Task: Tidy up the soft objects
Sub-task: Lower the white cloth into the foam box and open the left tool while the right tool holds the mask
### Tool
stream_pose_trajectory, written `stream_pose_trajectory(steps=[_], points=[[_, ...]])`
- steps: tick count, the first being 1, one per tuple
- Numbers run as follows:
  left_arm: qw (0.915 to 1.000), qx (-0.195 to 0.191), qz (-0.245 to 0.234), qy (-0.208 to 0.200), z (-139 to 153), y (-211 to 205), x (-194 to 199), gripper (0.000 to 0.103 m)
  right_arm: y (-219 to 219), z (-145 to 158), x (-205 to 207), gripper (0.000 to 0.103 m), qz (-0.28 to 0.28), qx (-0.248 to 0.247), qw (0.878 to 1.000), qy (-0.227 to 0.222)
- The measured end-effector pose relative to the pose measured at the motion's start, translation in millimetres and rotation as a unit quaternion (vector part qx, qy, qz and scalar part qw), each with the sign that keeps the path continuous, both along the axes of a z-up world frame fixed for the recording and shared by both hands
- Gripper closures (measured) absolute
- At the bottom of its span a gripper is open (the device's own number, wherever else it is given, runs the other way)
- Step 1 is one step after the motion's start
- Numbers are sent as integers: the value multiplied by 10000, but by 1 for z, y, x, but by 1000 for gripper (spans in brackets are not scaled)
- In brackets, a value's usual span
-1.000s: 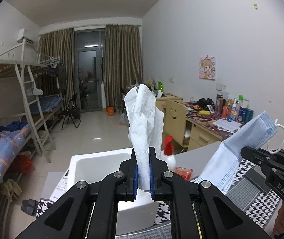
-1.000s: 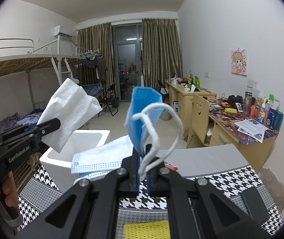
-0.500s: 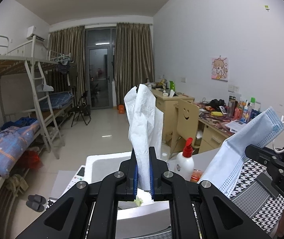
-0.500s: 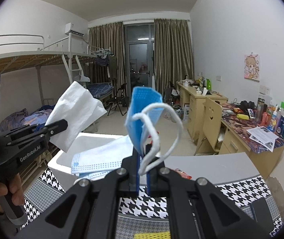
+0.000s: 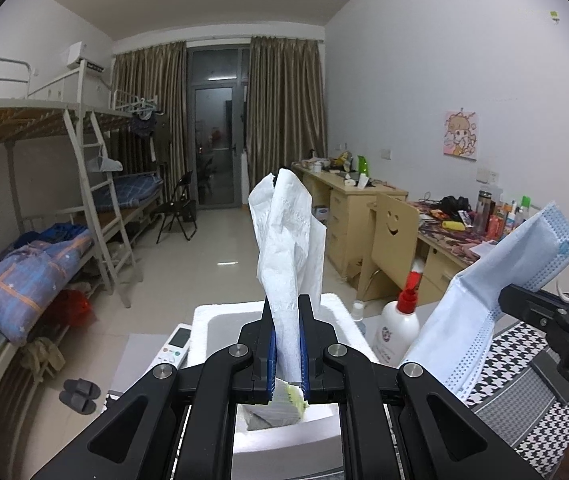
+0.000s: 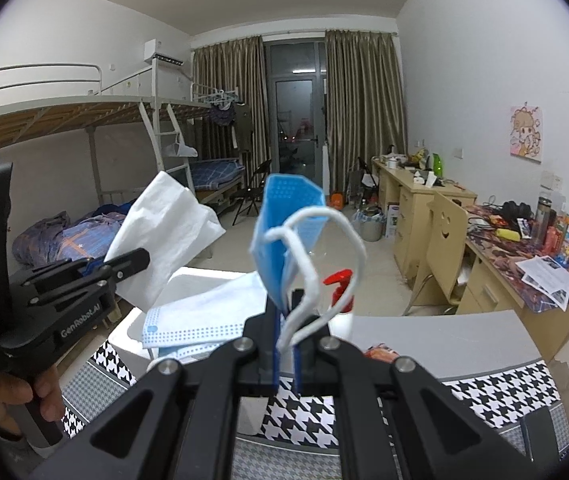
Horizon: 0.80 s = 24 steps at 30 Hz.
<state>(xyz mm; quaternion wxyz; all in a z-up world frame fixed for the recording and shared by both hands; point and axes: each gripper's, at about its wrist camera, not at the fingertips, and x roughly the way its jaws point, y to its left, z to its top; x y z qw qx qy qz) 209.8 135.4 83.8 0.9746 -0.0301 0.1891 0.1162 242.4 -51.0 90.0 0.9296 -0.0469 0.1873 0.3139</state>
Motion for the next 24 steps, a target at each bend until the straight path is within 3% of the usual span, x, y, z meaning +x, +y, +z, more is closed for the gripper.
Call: stream_pose_trajectory(steps=[24], points=[[9965,-180,49,810,-42,19,41,94,10,-7,21,96,-107,-131,9996,233]])
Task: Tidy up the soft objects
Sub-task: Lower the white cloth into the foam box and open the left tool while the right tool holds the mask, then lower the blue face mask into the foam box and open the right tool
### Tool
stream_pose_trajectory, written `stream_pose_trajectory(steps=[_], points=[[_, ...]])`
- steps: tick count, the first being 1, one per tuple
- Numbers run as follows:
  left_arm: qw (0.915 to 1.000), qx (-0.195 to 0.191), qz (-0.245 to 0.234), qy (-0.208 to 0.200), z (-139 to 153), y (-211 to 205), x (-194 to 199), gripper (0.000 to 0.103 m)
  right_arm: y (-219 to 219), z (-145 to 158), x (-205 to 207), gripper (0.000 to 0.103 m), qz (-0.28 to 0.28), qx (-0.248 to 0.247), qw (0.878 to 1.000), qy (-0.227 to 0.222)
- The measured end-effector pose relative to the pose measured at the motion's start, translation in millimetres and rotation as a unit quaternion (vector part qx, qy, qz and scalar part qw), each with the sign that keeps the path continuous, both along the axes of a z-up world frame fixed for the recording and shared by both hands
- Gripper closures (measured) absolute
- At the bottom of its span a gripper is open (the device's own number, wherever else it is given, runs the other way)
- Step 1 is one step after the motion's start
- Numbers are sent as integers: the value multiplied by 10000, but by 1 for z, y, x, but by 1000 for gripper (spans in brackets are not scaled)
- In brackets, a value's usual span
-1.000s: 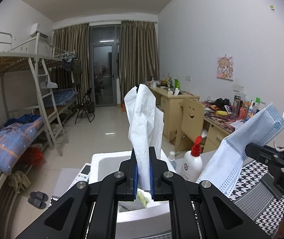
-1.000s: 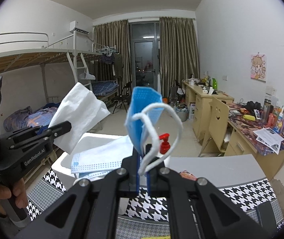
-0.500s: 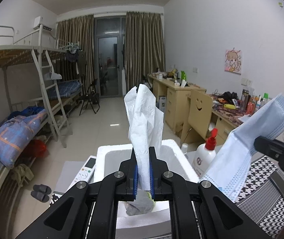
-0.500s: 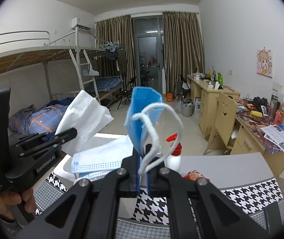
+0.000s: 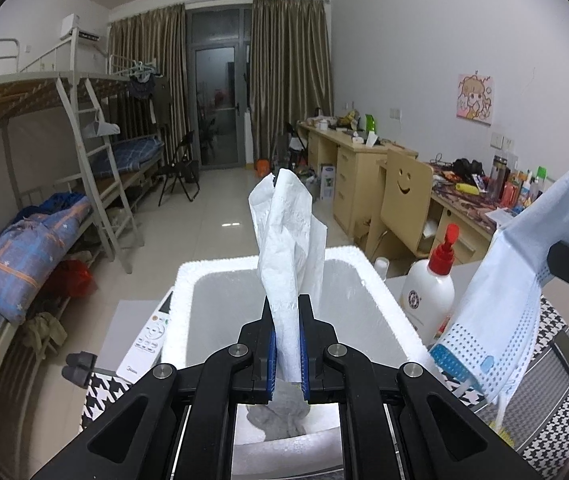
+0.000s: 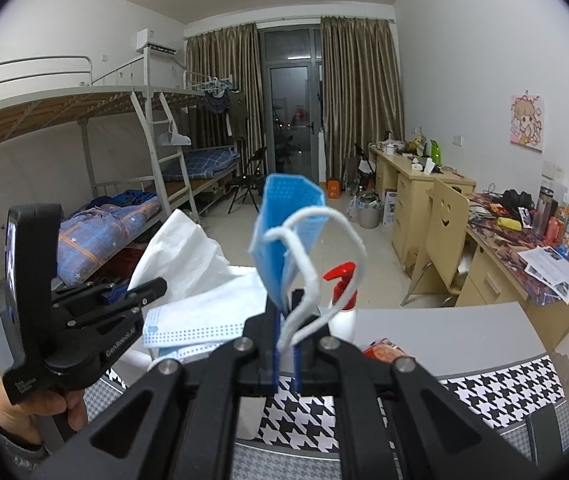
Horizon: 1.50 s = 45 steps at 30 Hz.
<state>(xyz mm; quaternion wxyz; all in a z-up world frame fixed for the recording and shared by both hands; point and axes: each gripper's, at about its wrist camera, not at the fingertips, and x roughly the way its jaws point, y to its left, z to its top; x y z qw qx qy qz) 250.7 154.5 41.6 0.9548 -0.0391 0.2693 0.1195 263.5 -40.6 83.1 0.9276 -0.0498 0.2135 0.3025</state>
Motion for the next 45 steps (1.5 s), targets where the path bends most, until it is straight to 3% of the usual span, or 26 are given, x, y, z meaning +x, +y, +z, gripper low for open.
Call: stream_pose_trajectory(steps=[6,8,9,10,12,13,22,45], points=[[9998,-27,41,169,-8,5,6,93,2,-4,4,96,-46,-22,10000,80],[9998,-28,32,219,-10,6,8,84,2,-5,6,96,-63,-24,9999,103],[9997,-25,57,239,-10,6,8,64,2,-5,7,96,-71,-25,9999,111],[9997,-18,87,246,-10,5,8,37,2,-5,8,96,-81,-21,9999,122],[9997,-9,212,120,-8,8,3,14,3,-4,9,96,-88,-24,9999,138],[9997,-6,252,63,-7,9,1,12,3,-4,9,96,-96,-26,9999,140],[9991,76,419,-58,0,15,-8,3,9,-1,10,96,-97,-42,9998,145],[9942,146,1001,-367,12,53,-59,1,47,-1,15,96,193,-123,9996,182]])
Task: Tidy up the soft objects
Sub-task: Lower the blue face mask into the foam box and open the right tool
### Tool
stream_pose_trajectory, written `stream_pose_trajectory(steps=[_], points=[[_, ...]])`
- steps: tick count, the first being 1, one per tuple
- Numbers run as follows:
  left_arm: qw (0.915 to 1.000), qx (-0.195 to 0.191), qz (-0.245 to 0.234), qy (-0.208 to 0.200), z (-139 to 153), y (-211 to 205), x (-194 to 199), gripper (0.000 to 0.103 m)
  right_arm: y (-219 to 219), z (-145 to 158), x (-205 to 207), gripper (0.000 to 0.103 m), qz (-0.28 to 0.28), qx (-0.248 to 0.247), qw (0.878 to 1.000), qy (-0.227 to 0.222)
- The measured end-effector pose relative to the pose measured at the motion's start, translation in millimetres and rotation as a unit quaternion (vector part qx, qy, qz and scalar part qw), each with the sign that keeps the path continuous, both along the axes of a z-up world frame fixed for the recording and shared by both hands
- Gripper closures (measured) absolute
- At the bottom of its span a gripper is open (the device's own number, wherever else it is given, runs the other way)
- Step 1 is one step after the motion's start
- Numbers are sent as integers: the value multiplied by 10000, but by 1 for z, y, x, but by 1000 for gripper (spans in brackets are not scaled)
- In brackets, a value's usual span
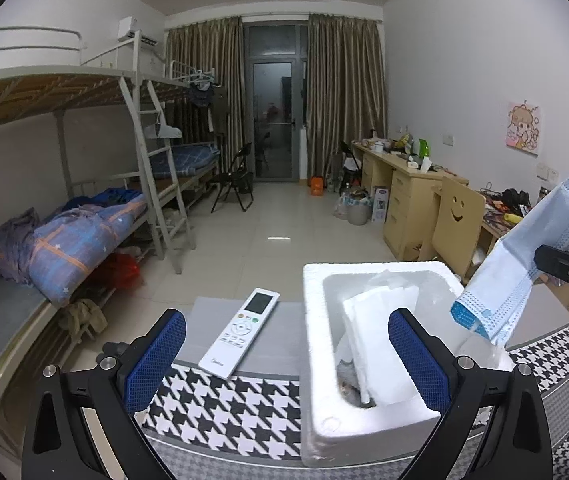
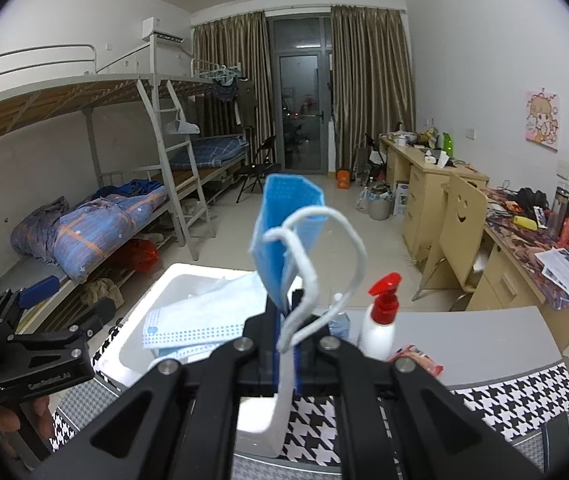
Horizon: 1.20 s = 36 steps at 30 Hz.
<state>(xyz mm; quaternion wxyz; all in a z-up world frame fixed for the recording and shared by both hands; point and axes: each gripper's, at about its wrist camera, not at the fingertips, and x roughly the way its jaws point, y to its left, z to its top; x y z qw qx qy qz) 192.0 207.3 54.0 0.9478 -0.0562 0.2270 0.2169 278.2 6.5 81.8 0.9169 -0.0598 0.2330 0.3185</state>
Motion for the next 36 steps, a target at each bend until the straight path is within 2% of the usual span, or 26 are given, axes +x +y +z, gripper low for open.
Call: stream_pose_trajectory(steps=[8,14,22,36], points=[[9999,-134,77,-56,-1,13,-15,1,14,-7,5,96,129,-69,9998,108],[9996,-86,257,-53,-5,20,-25,1,28,-11,8,96,203,-172,9995,168],[9981,267,547,-32,-8,21,-34,1,44,-25,10,96,231,-421,9985,255],[9981,140,597,57,-14,29,-42,1,62,-34,13,96,256,-672,9968,356]])
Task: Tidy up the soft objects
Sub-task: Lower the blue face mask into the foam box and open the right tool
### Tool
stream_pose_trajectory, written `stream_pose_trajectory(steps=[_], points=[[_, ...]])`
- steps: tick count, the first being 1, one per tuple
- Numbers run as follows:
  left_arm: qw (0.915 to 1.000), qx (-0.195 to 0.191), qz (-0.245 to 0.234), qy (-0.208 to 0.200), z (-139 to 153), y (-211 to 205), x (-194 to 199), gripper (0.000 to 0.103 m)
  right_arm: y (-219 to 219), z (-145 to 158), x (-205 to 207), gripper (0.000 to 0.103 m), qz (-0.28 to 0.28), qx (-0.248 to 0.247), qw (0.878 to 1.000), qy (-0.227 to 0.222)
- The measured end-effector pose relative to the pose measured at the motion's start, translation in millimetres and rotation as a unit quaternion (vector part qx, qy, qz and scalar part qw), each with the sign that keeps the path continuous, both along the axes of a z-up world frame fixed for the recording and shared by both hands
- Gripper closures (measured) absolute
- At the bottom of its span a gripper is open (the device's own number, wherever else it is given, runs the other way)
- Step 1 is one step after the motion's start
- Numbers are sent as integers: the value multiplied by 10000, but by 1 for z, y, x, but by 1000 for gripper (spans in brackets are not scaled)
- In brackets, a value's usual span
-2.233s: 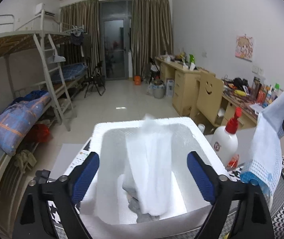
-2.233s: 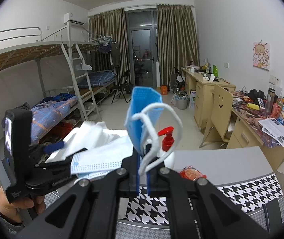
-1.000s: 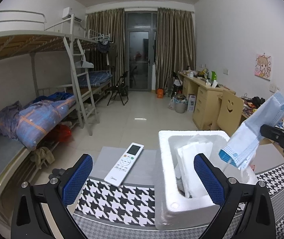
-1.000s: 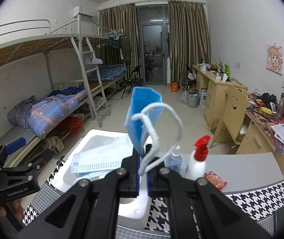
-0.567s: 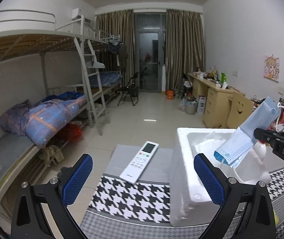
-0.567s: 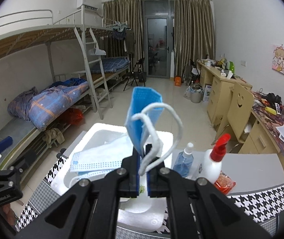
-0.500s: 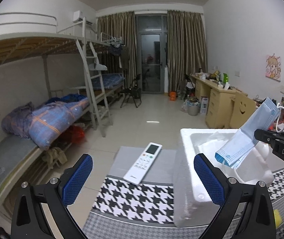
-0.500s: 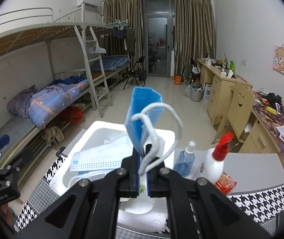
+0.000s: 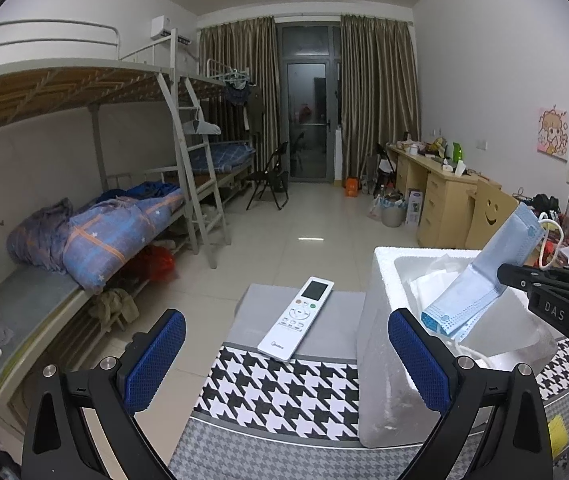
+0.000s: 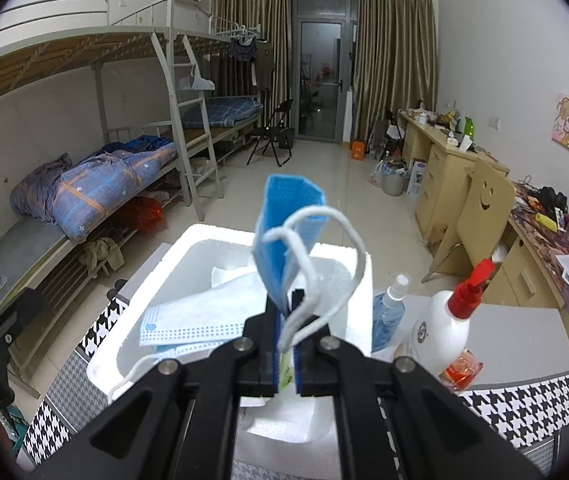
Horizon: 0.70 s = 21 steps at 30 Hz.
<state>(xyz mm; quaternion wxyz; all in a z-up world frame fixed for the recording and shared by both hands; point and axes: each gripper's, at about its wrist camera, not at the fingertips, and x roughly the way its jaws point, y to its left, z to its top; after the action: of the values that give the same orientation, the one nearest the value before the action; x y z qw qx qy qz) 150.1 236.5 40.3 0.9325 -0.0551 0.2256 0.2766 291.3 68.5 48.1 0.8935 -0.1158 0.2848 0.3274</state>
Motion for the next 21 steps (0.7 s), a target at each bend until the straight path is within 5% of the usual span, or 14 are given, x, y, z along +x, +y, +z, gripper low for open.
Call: stream_pose_trajectory(steps=[9,12,13,14,21], points=[[10000,-41,-55,47,-3,1,-2,1,10,-14,10,95,-26,-174,9994,294],[10000,-41,-64,58,-2,1,-3,1,11,-18,12,68,-22,-279,9991,314],[9999,-64,-84,56,-2,1,-3,1,12,-19,12,45,-22,-317,9989,331],[9999,-75,-83,52,-2,0,-3,1,12,-20,11,33,-16,-354,9988,346],[9999,-84,-125,50,2,-3,-3,1,8,-17,6,32,41,-323,9991,277]])
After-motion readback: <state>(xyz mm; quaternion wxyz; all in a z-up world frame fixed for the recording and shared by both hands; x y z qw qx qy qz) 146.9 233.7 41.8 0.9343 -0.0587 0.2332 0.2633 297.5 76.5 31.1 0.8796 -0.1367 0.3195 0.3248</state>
